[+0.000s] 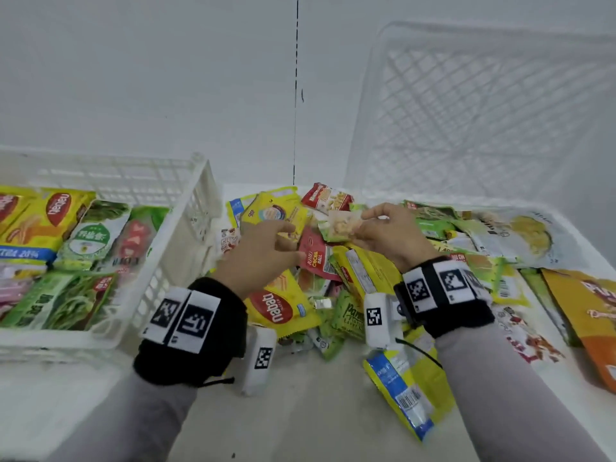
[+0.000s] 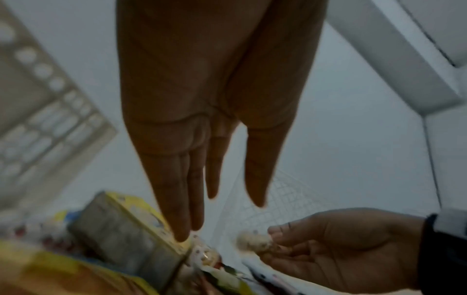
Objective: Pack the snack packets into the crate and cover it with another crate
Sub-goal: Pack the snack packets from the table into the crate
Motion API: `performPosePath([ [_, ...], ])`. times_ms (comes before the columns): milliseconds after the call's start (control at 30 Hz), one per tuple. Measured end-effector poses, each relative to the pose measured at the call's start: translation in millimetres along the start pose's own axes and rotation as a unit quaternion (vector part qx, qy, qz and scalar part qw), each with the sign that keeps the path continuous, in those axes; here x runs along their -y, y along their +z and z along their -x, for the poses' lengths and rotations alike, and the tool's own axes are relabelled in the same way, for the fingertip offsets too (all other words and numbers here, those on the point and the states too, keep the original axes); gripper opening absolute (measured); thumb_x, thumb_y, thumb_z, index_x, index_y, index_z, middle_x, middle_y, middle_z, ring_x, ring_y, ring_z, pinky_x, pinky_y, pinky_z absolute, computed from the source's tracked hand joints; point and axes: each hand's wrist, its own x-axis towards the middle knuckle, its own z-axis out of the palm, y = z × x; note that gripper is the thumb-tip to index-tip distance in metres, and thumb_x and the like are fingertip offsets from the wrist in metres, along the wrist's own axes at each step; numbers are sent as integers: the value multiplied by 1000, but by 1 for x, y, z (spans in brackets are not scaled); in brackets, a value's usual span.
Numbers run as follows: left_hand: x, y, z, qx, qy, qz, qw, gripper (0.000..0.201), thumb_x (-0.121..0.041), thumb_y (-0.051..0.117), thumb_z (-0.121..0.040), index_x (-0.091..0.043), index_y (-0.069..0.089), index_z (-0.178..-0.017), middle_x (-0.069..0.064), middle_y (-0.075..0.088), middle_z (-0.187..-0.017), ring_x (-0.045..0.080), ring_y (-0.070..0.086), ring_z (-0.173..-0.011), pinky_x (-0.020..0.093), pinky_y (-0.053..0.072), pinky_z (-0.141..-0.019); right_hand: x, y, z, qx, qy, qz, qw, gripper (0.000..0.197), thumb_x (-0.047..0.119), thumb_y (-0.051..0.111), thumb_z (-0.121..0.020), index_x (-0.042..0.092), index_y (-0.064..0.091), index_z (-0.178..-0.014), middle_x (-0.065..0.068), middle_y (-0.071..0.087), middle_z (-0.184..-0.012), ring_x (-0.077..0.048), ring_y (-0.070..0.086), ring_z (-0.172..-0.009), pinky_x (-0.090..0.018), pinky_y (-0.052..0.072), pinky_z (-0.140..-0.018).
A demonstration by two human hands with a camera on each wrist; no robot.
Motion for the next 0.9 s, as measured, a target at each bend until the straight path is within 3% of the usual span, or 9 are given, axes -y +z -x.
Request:
performPosePath([
  [133,12,-4,24,70,43,-285,955,64,-47,65,-81,-27,41,-137,-4,44,-138,14,38,-129,29,35,-98,-11,-5,-1,61,2,136,989,25,5,65,-84,15,56,-105,-13,59,-112,-25,59,-104,-38,49,-93],
  [300,42,-7,55,158,-26,-409,898,105,-65,68,-66,-42,4,-146,-1,-6,-157,27,-6,-145,49,21,-114,-17,-29,51,165,-127,363,908,41,26,74,-78,27,57,-115,7,56,-117,-8,52,-107,-28,46,-90],
  [367,53,-11,65,194,-34,-445,874,118,-67,70,-61,-52,-16,-139,-8,-27,-152,30,-21,-142,60,20,-111,-20,-39,77,249,-138,469,836,48,33,76,-74,33,55,-117,10,55,-111,-5,50,-103,-28,46,-88],
  [500,71,-7,75,180,-16,-526,831,133,-56,73,-66,-50,-52,-111,-5,-47,-141,36,-25,-139,59,26,-106,-46,-54,108,275,-184,738,588,74,45,72,-64,39,36,-129,5,41,-120,-18,39,-114,-34,36,-98],
  [567,77,-1,77,124,18,-557,821,127,-44,68,-74,-43,-52,-116,3,-39,-147,40,-13,-142,56,31,-105,-62,-60,117,281,-178,771,543,96,40,73,-62,39,16,-138,0,31,-131,-21,31,-124,-42,23,-109],
  [667,83,9,79,53,55,-578,812,111,-30,60,-78,-37,-36,-134,15,-20,-154,44,8,-141,51,41,-99,-76,-66,123,268,-196,785,523,101,24,66,-66,35,-1,-141,-9,25,-138,-29,29,-129,-50,16,-112],
  [767,86,18,80,5,68,-595,800,96,-21,54,-81,-36,-15,-145,19,3,-156,43,25,-136,51,44,-92,-75,-65,121,257,-223,775,532,92,31,60,-66,29,11,-144,-5,35,-129,-27,38,-120,-44,24,-109],
  [833,85,18,80,-6,71,-586,807,87,-24,55,-82,-40,-2,-147,16,16,-154,38,34,-131,47,48,-86,-65,-61,121,287,-217,736,574,92,47,58,-62,30,19,-143,3,37,-122,-19,40,-114,-33,32,-101],
  [900,83,13,79,1,72,-574,816,83,-33,62,-83,-44,9,-146,12,25,-151,34,40,-126,43,51,-77,-48,-55,122,321,-191,660,652,94,57,62,-60,32,23,-142,9,39,-116,-11,44,-108,-26,39,-91],
])
